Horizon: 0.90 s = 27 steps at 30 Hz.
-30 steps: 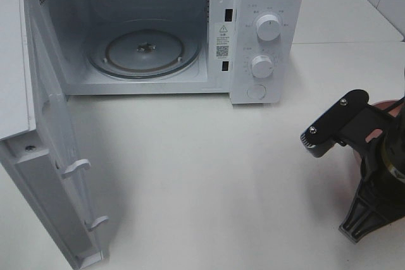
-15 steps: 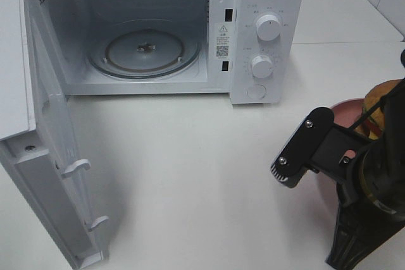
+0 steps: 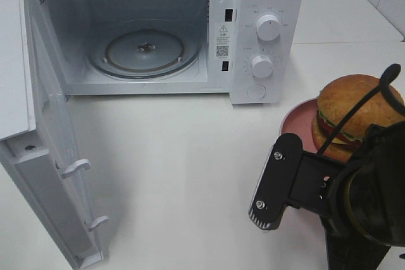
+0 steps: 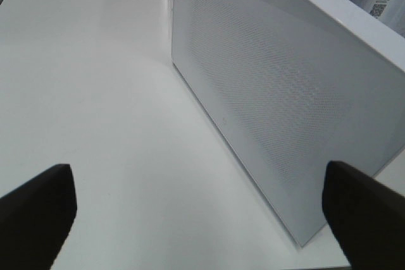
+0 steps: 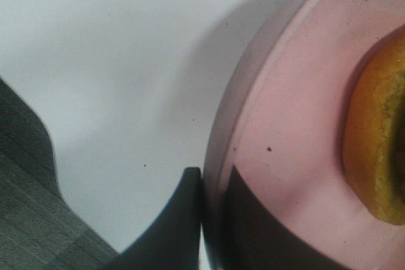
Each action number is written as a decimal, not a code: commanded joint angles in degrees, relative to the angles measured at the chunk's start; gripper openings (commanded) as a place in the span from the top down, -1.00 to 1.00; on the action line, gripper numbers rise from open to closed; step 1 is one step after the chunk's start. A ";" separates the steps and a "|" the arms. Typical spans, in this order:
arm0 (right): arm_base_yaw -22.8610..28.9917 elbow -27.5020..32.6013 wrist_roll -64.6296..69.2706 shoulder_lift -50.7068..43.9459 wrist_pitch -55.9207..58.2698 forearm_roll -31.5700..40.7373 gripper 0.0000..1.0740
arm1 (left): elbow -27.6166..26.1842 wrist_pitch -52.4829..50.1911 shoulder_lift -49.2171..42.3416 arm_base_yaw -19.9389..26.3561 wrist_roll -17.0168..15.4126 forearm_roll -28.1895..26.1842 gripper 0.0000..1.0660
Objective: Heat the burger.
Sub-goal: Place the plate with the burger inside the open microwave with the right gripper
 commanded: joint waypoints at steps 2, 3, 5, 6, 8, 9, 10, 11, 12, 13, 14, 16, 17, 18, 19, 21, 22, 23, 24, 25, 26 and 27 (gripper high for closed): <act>0.40 0.11 -4.47 -0.69 1.09 -3.78 1.00 | 0.23 -0.74 -1.03 -0.06 -0.11 -0.06 -0.83; 0.40 0.11 -7.05 -0.69 0.63 -4.53 1.00 | 0.23 -0.74 -1.03 -0.06 -0.11 -0.06 -0.83; 0.40 0.11 -9.34 -0.69 -0.23 -5.39 1.00 | 0.23 -0.74 -1.03 -0.06 -0.11 -0.06 -0.83; 0.40 0.11 -10.20 -0.69 -0.57 -5.67 1.00 | 0.23 -0.74 -1.03 -0.06 -0.11 -0.06 -0.83; 0.40 0.11 -12.32 -0.69 -1.83 -5.96 1.00 | 0.23 -0.74 -1.03 -0.06 -0.11 -0.06 -0.83; 0.40 0.11 -12.32 -0.69 -1.83 -5.96 1.00 | 0.23 -0.74 -1.03 -0.06 -0.11 -0.06 -0.83; 0.40 0.11 -14.27 -0.69 -3.04 -5.96 1.00 | 0.23 -0.74 -1.03 -0.06 -0.11 -0.06 -0.83; 0.40 0.11 -15.24 -0.69 -3.78 -5.96 1.00 | 0.23 -0.74 -1.03 -0.06 -0.11 -0.06 -0.83; 0.40 0.11 -15.24 -0.69 -3.78 -5.96 1.00 | 0.23 -0.74 -1.03 -0.06 -0.11 -0.06 -0.83; 0.40 0.11 -16.67 -0.69 -4.93 -5.96 1.00 | 0.23 -0.74 -1.03 -0.06 -0.11 -0.06 -0.83; 0.40 0.11 -18.51 -0.69 -5.67 -5.96 1.00 | 0.23 -0.74 -1.03 -0.06 -0.11 -0.06 -0.83; 0.40 0.11 -19.19 -0.69 -5.90 -5.96 1.00 | 0.23 -0.74 -1.03 -0.06 -0.11 -0.06 -0.83; 0.40 0.11 -19.19 -0.69 -5.90 -5.96 1.00 | 0.23 -0.74 -1.03 -0.06 -0.11 -0.06 -0.83; 0.40 0.11 -21.08 -0.69 -6.07 -5.96 1.00 | 0.23 -0.74 -1.03 -0.06 -0.11 -0.06 -0.83; 0.40 0.11 -22.46 -0.69 -6.47 -5.84 1.00 | 0.23 -0.74 -1.03 -0.06 -0.11 -0.06 -0.83; 0.40 0.11 -22.75 -0.69 -6.70 -5.61 1.00 | 0.23 -0.74 -1.03 -0.06 -0.11 -0.06 -0.83; 0.40 0.11 -22.75 -0.69 -6.70 -5.61 1.00 | 0.23 -0.74 -1.03 -0.06 -0.11 -0.06 -0.83; 0.40 0.11 -22.80 -0.69 -7.45 -5.27 1.00 | 0.23 -0.74 -1.03 -0.06 -0.11 -0.06 -0.83; 0.40 0.11 -22.75 -0.69 -8.02 -5.27 1.00 | 0.23 -0.74 -1.03 -0.06 -0.11 -0.06 -0.83; 0.40 0.11 -22.75 -0.69 -8.02 -5.27 1.00 | 0.23 -0.74 -1.03 -0.06 -0.11 -0.06 -0.83; 0.40 0.11 -22.75 -0.69 -8.19 -5.27 1.00 | 0.23 -0.74 -1.03 -0.06 -0.11 -0.06 -0.83; 0.40 0.11 -22.75 -0.69 -8.19 -5.27 1.00 | 0.23 -0.74 -1.03 -0.06 -0.11 -0.06 -0.83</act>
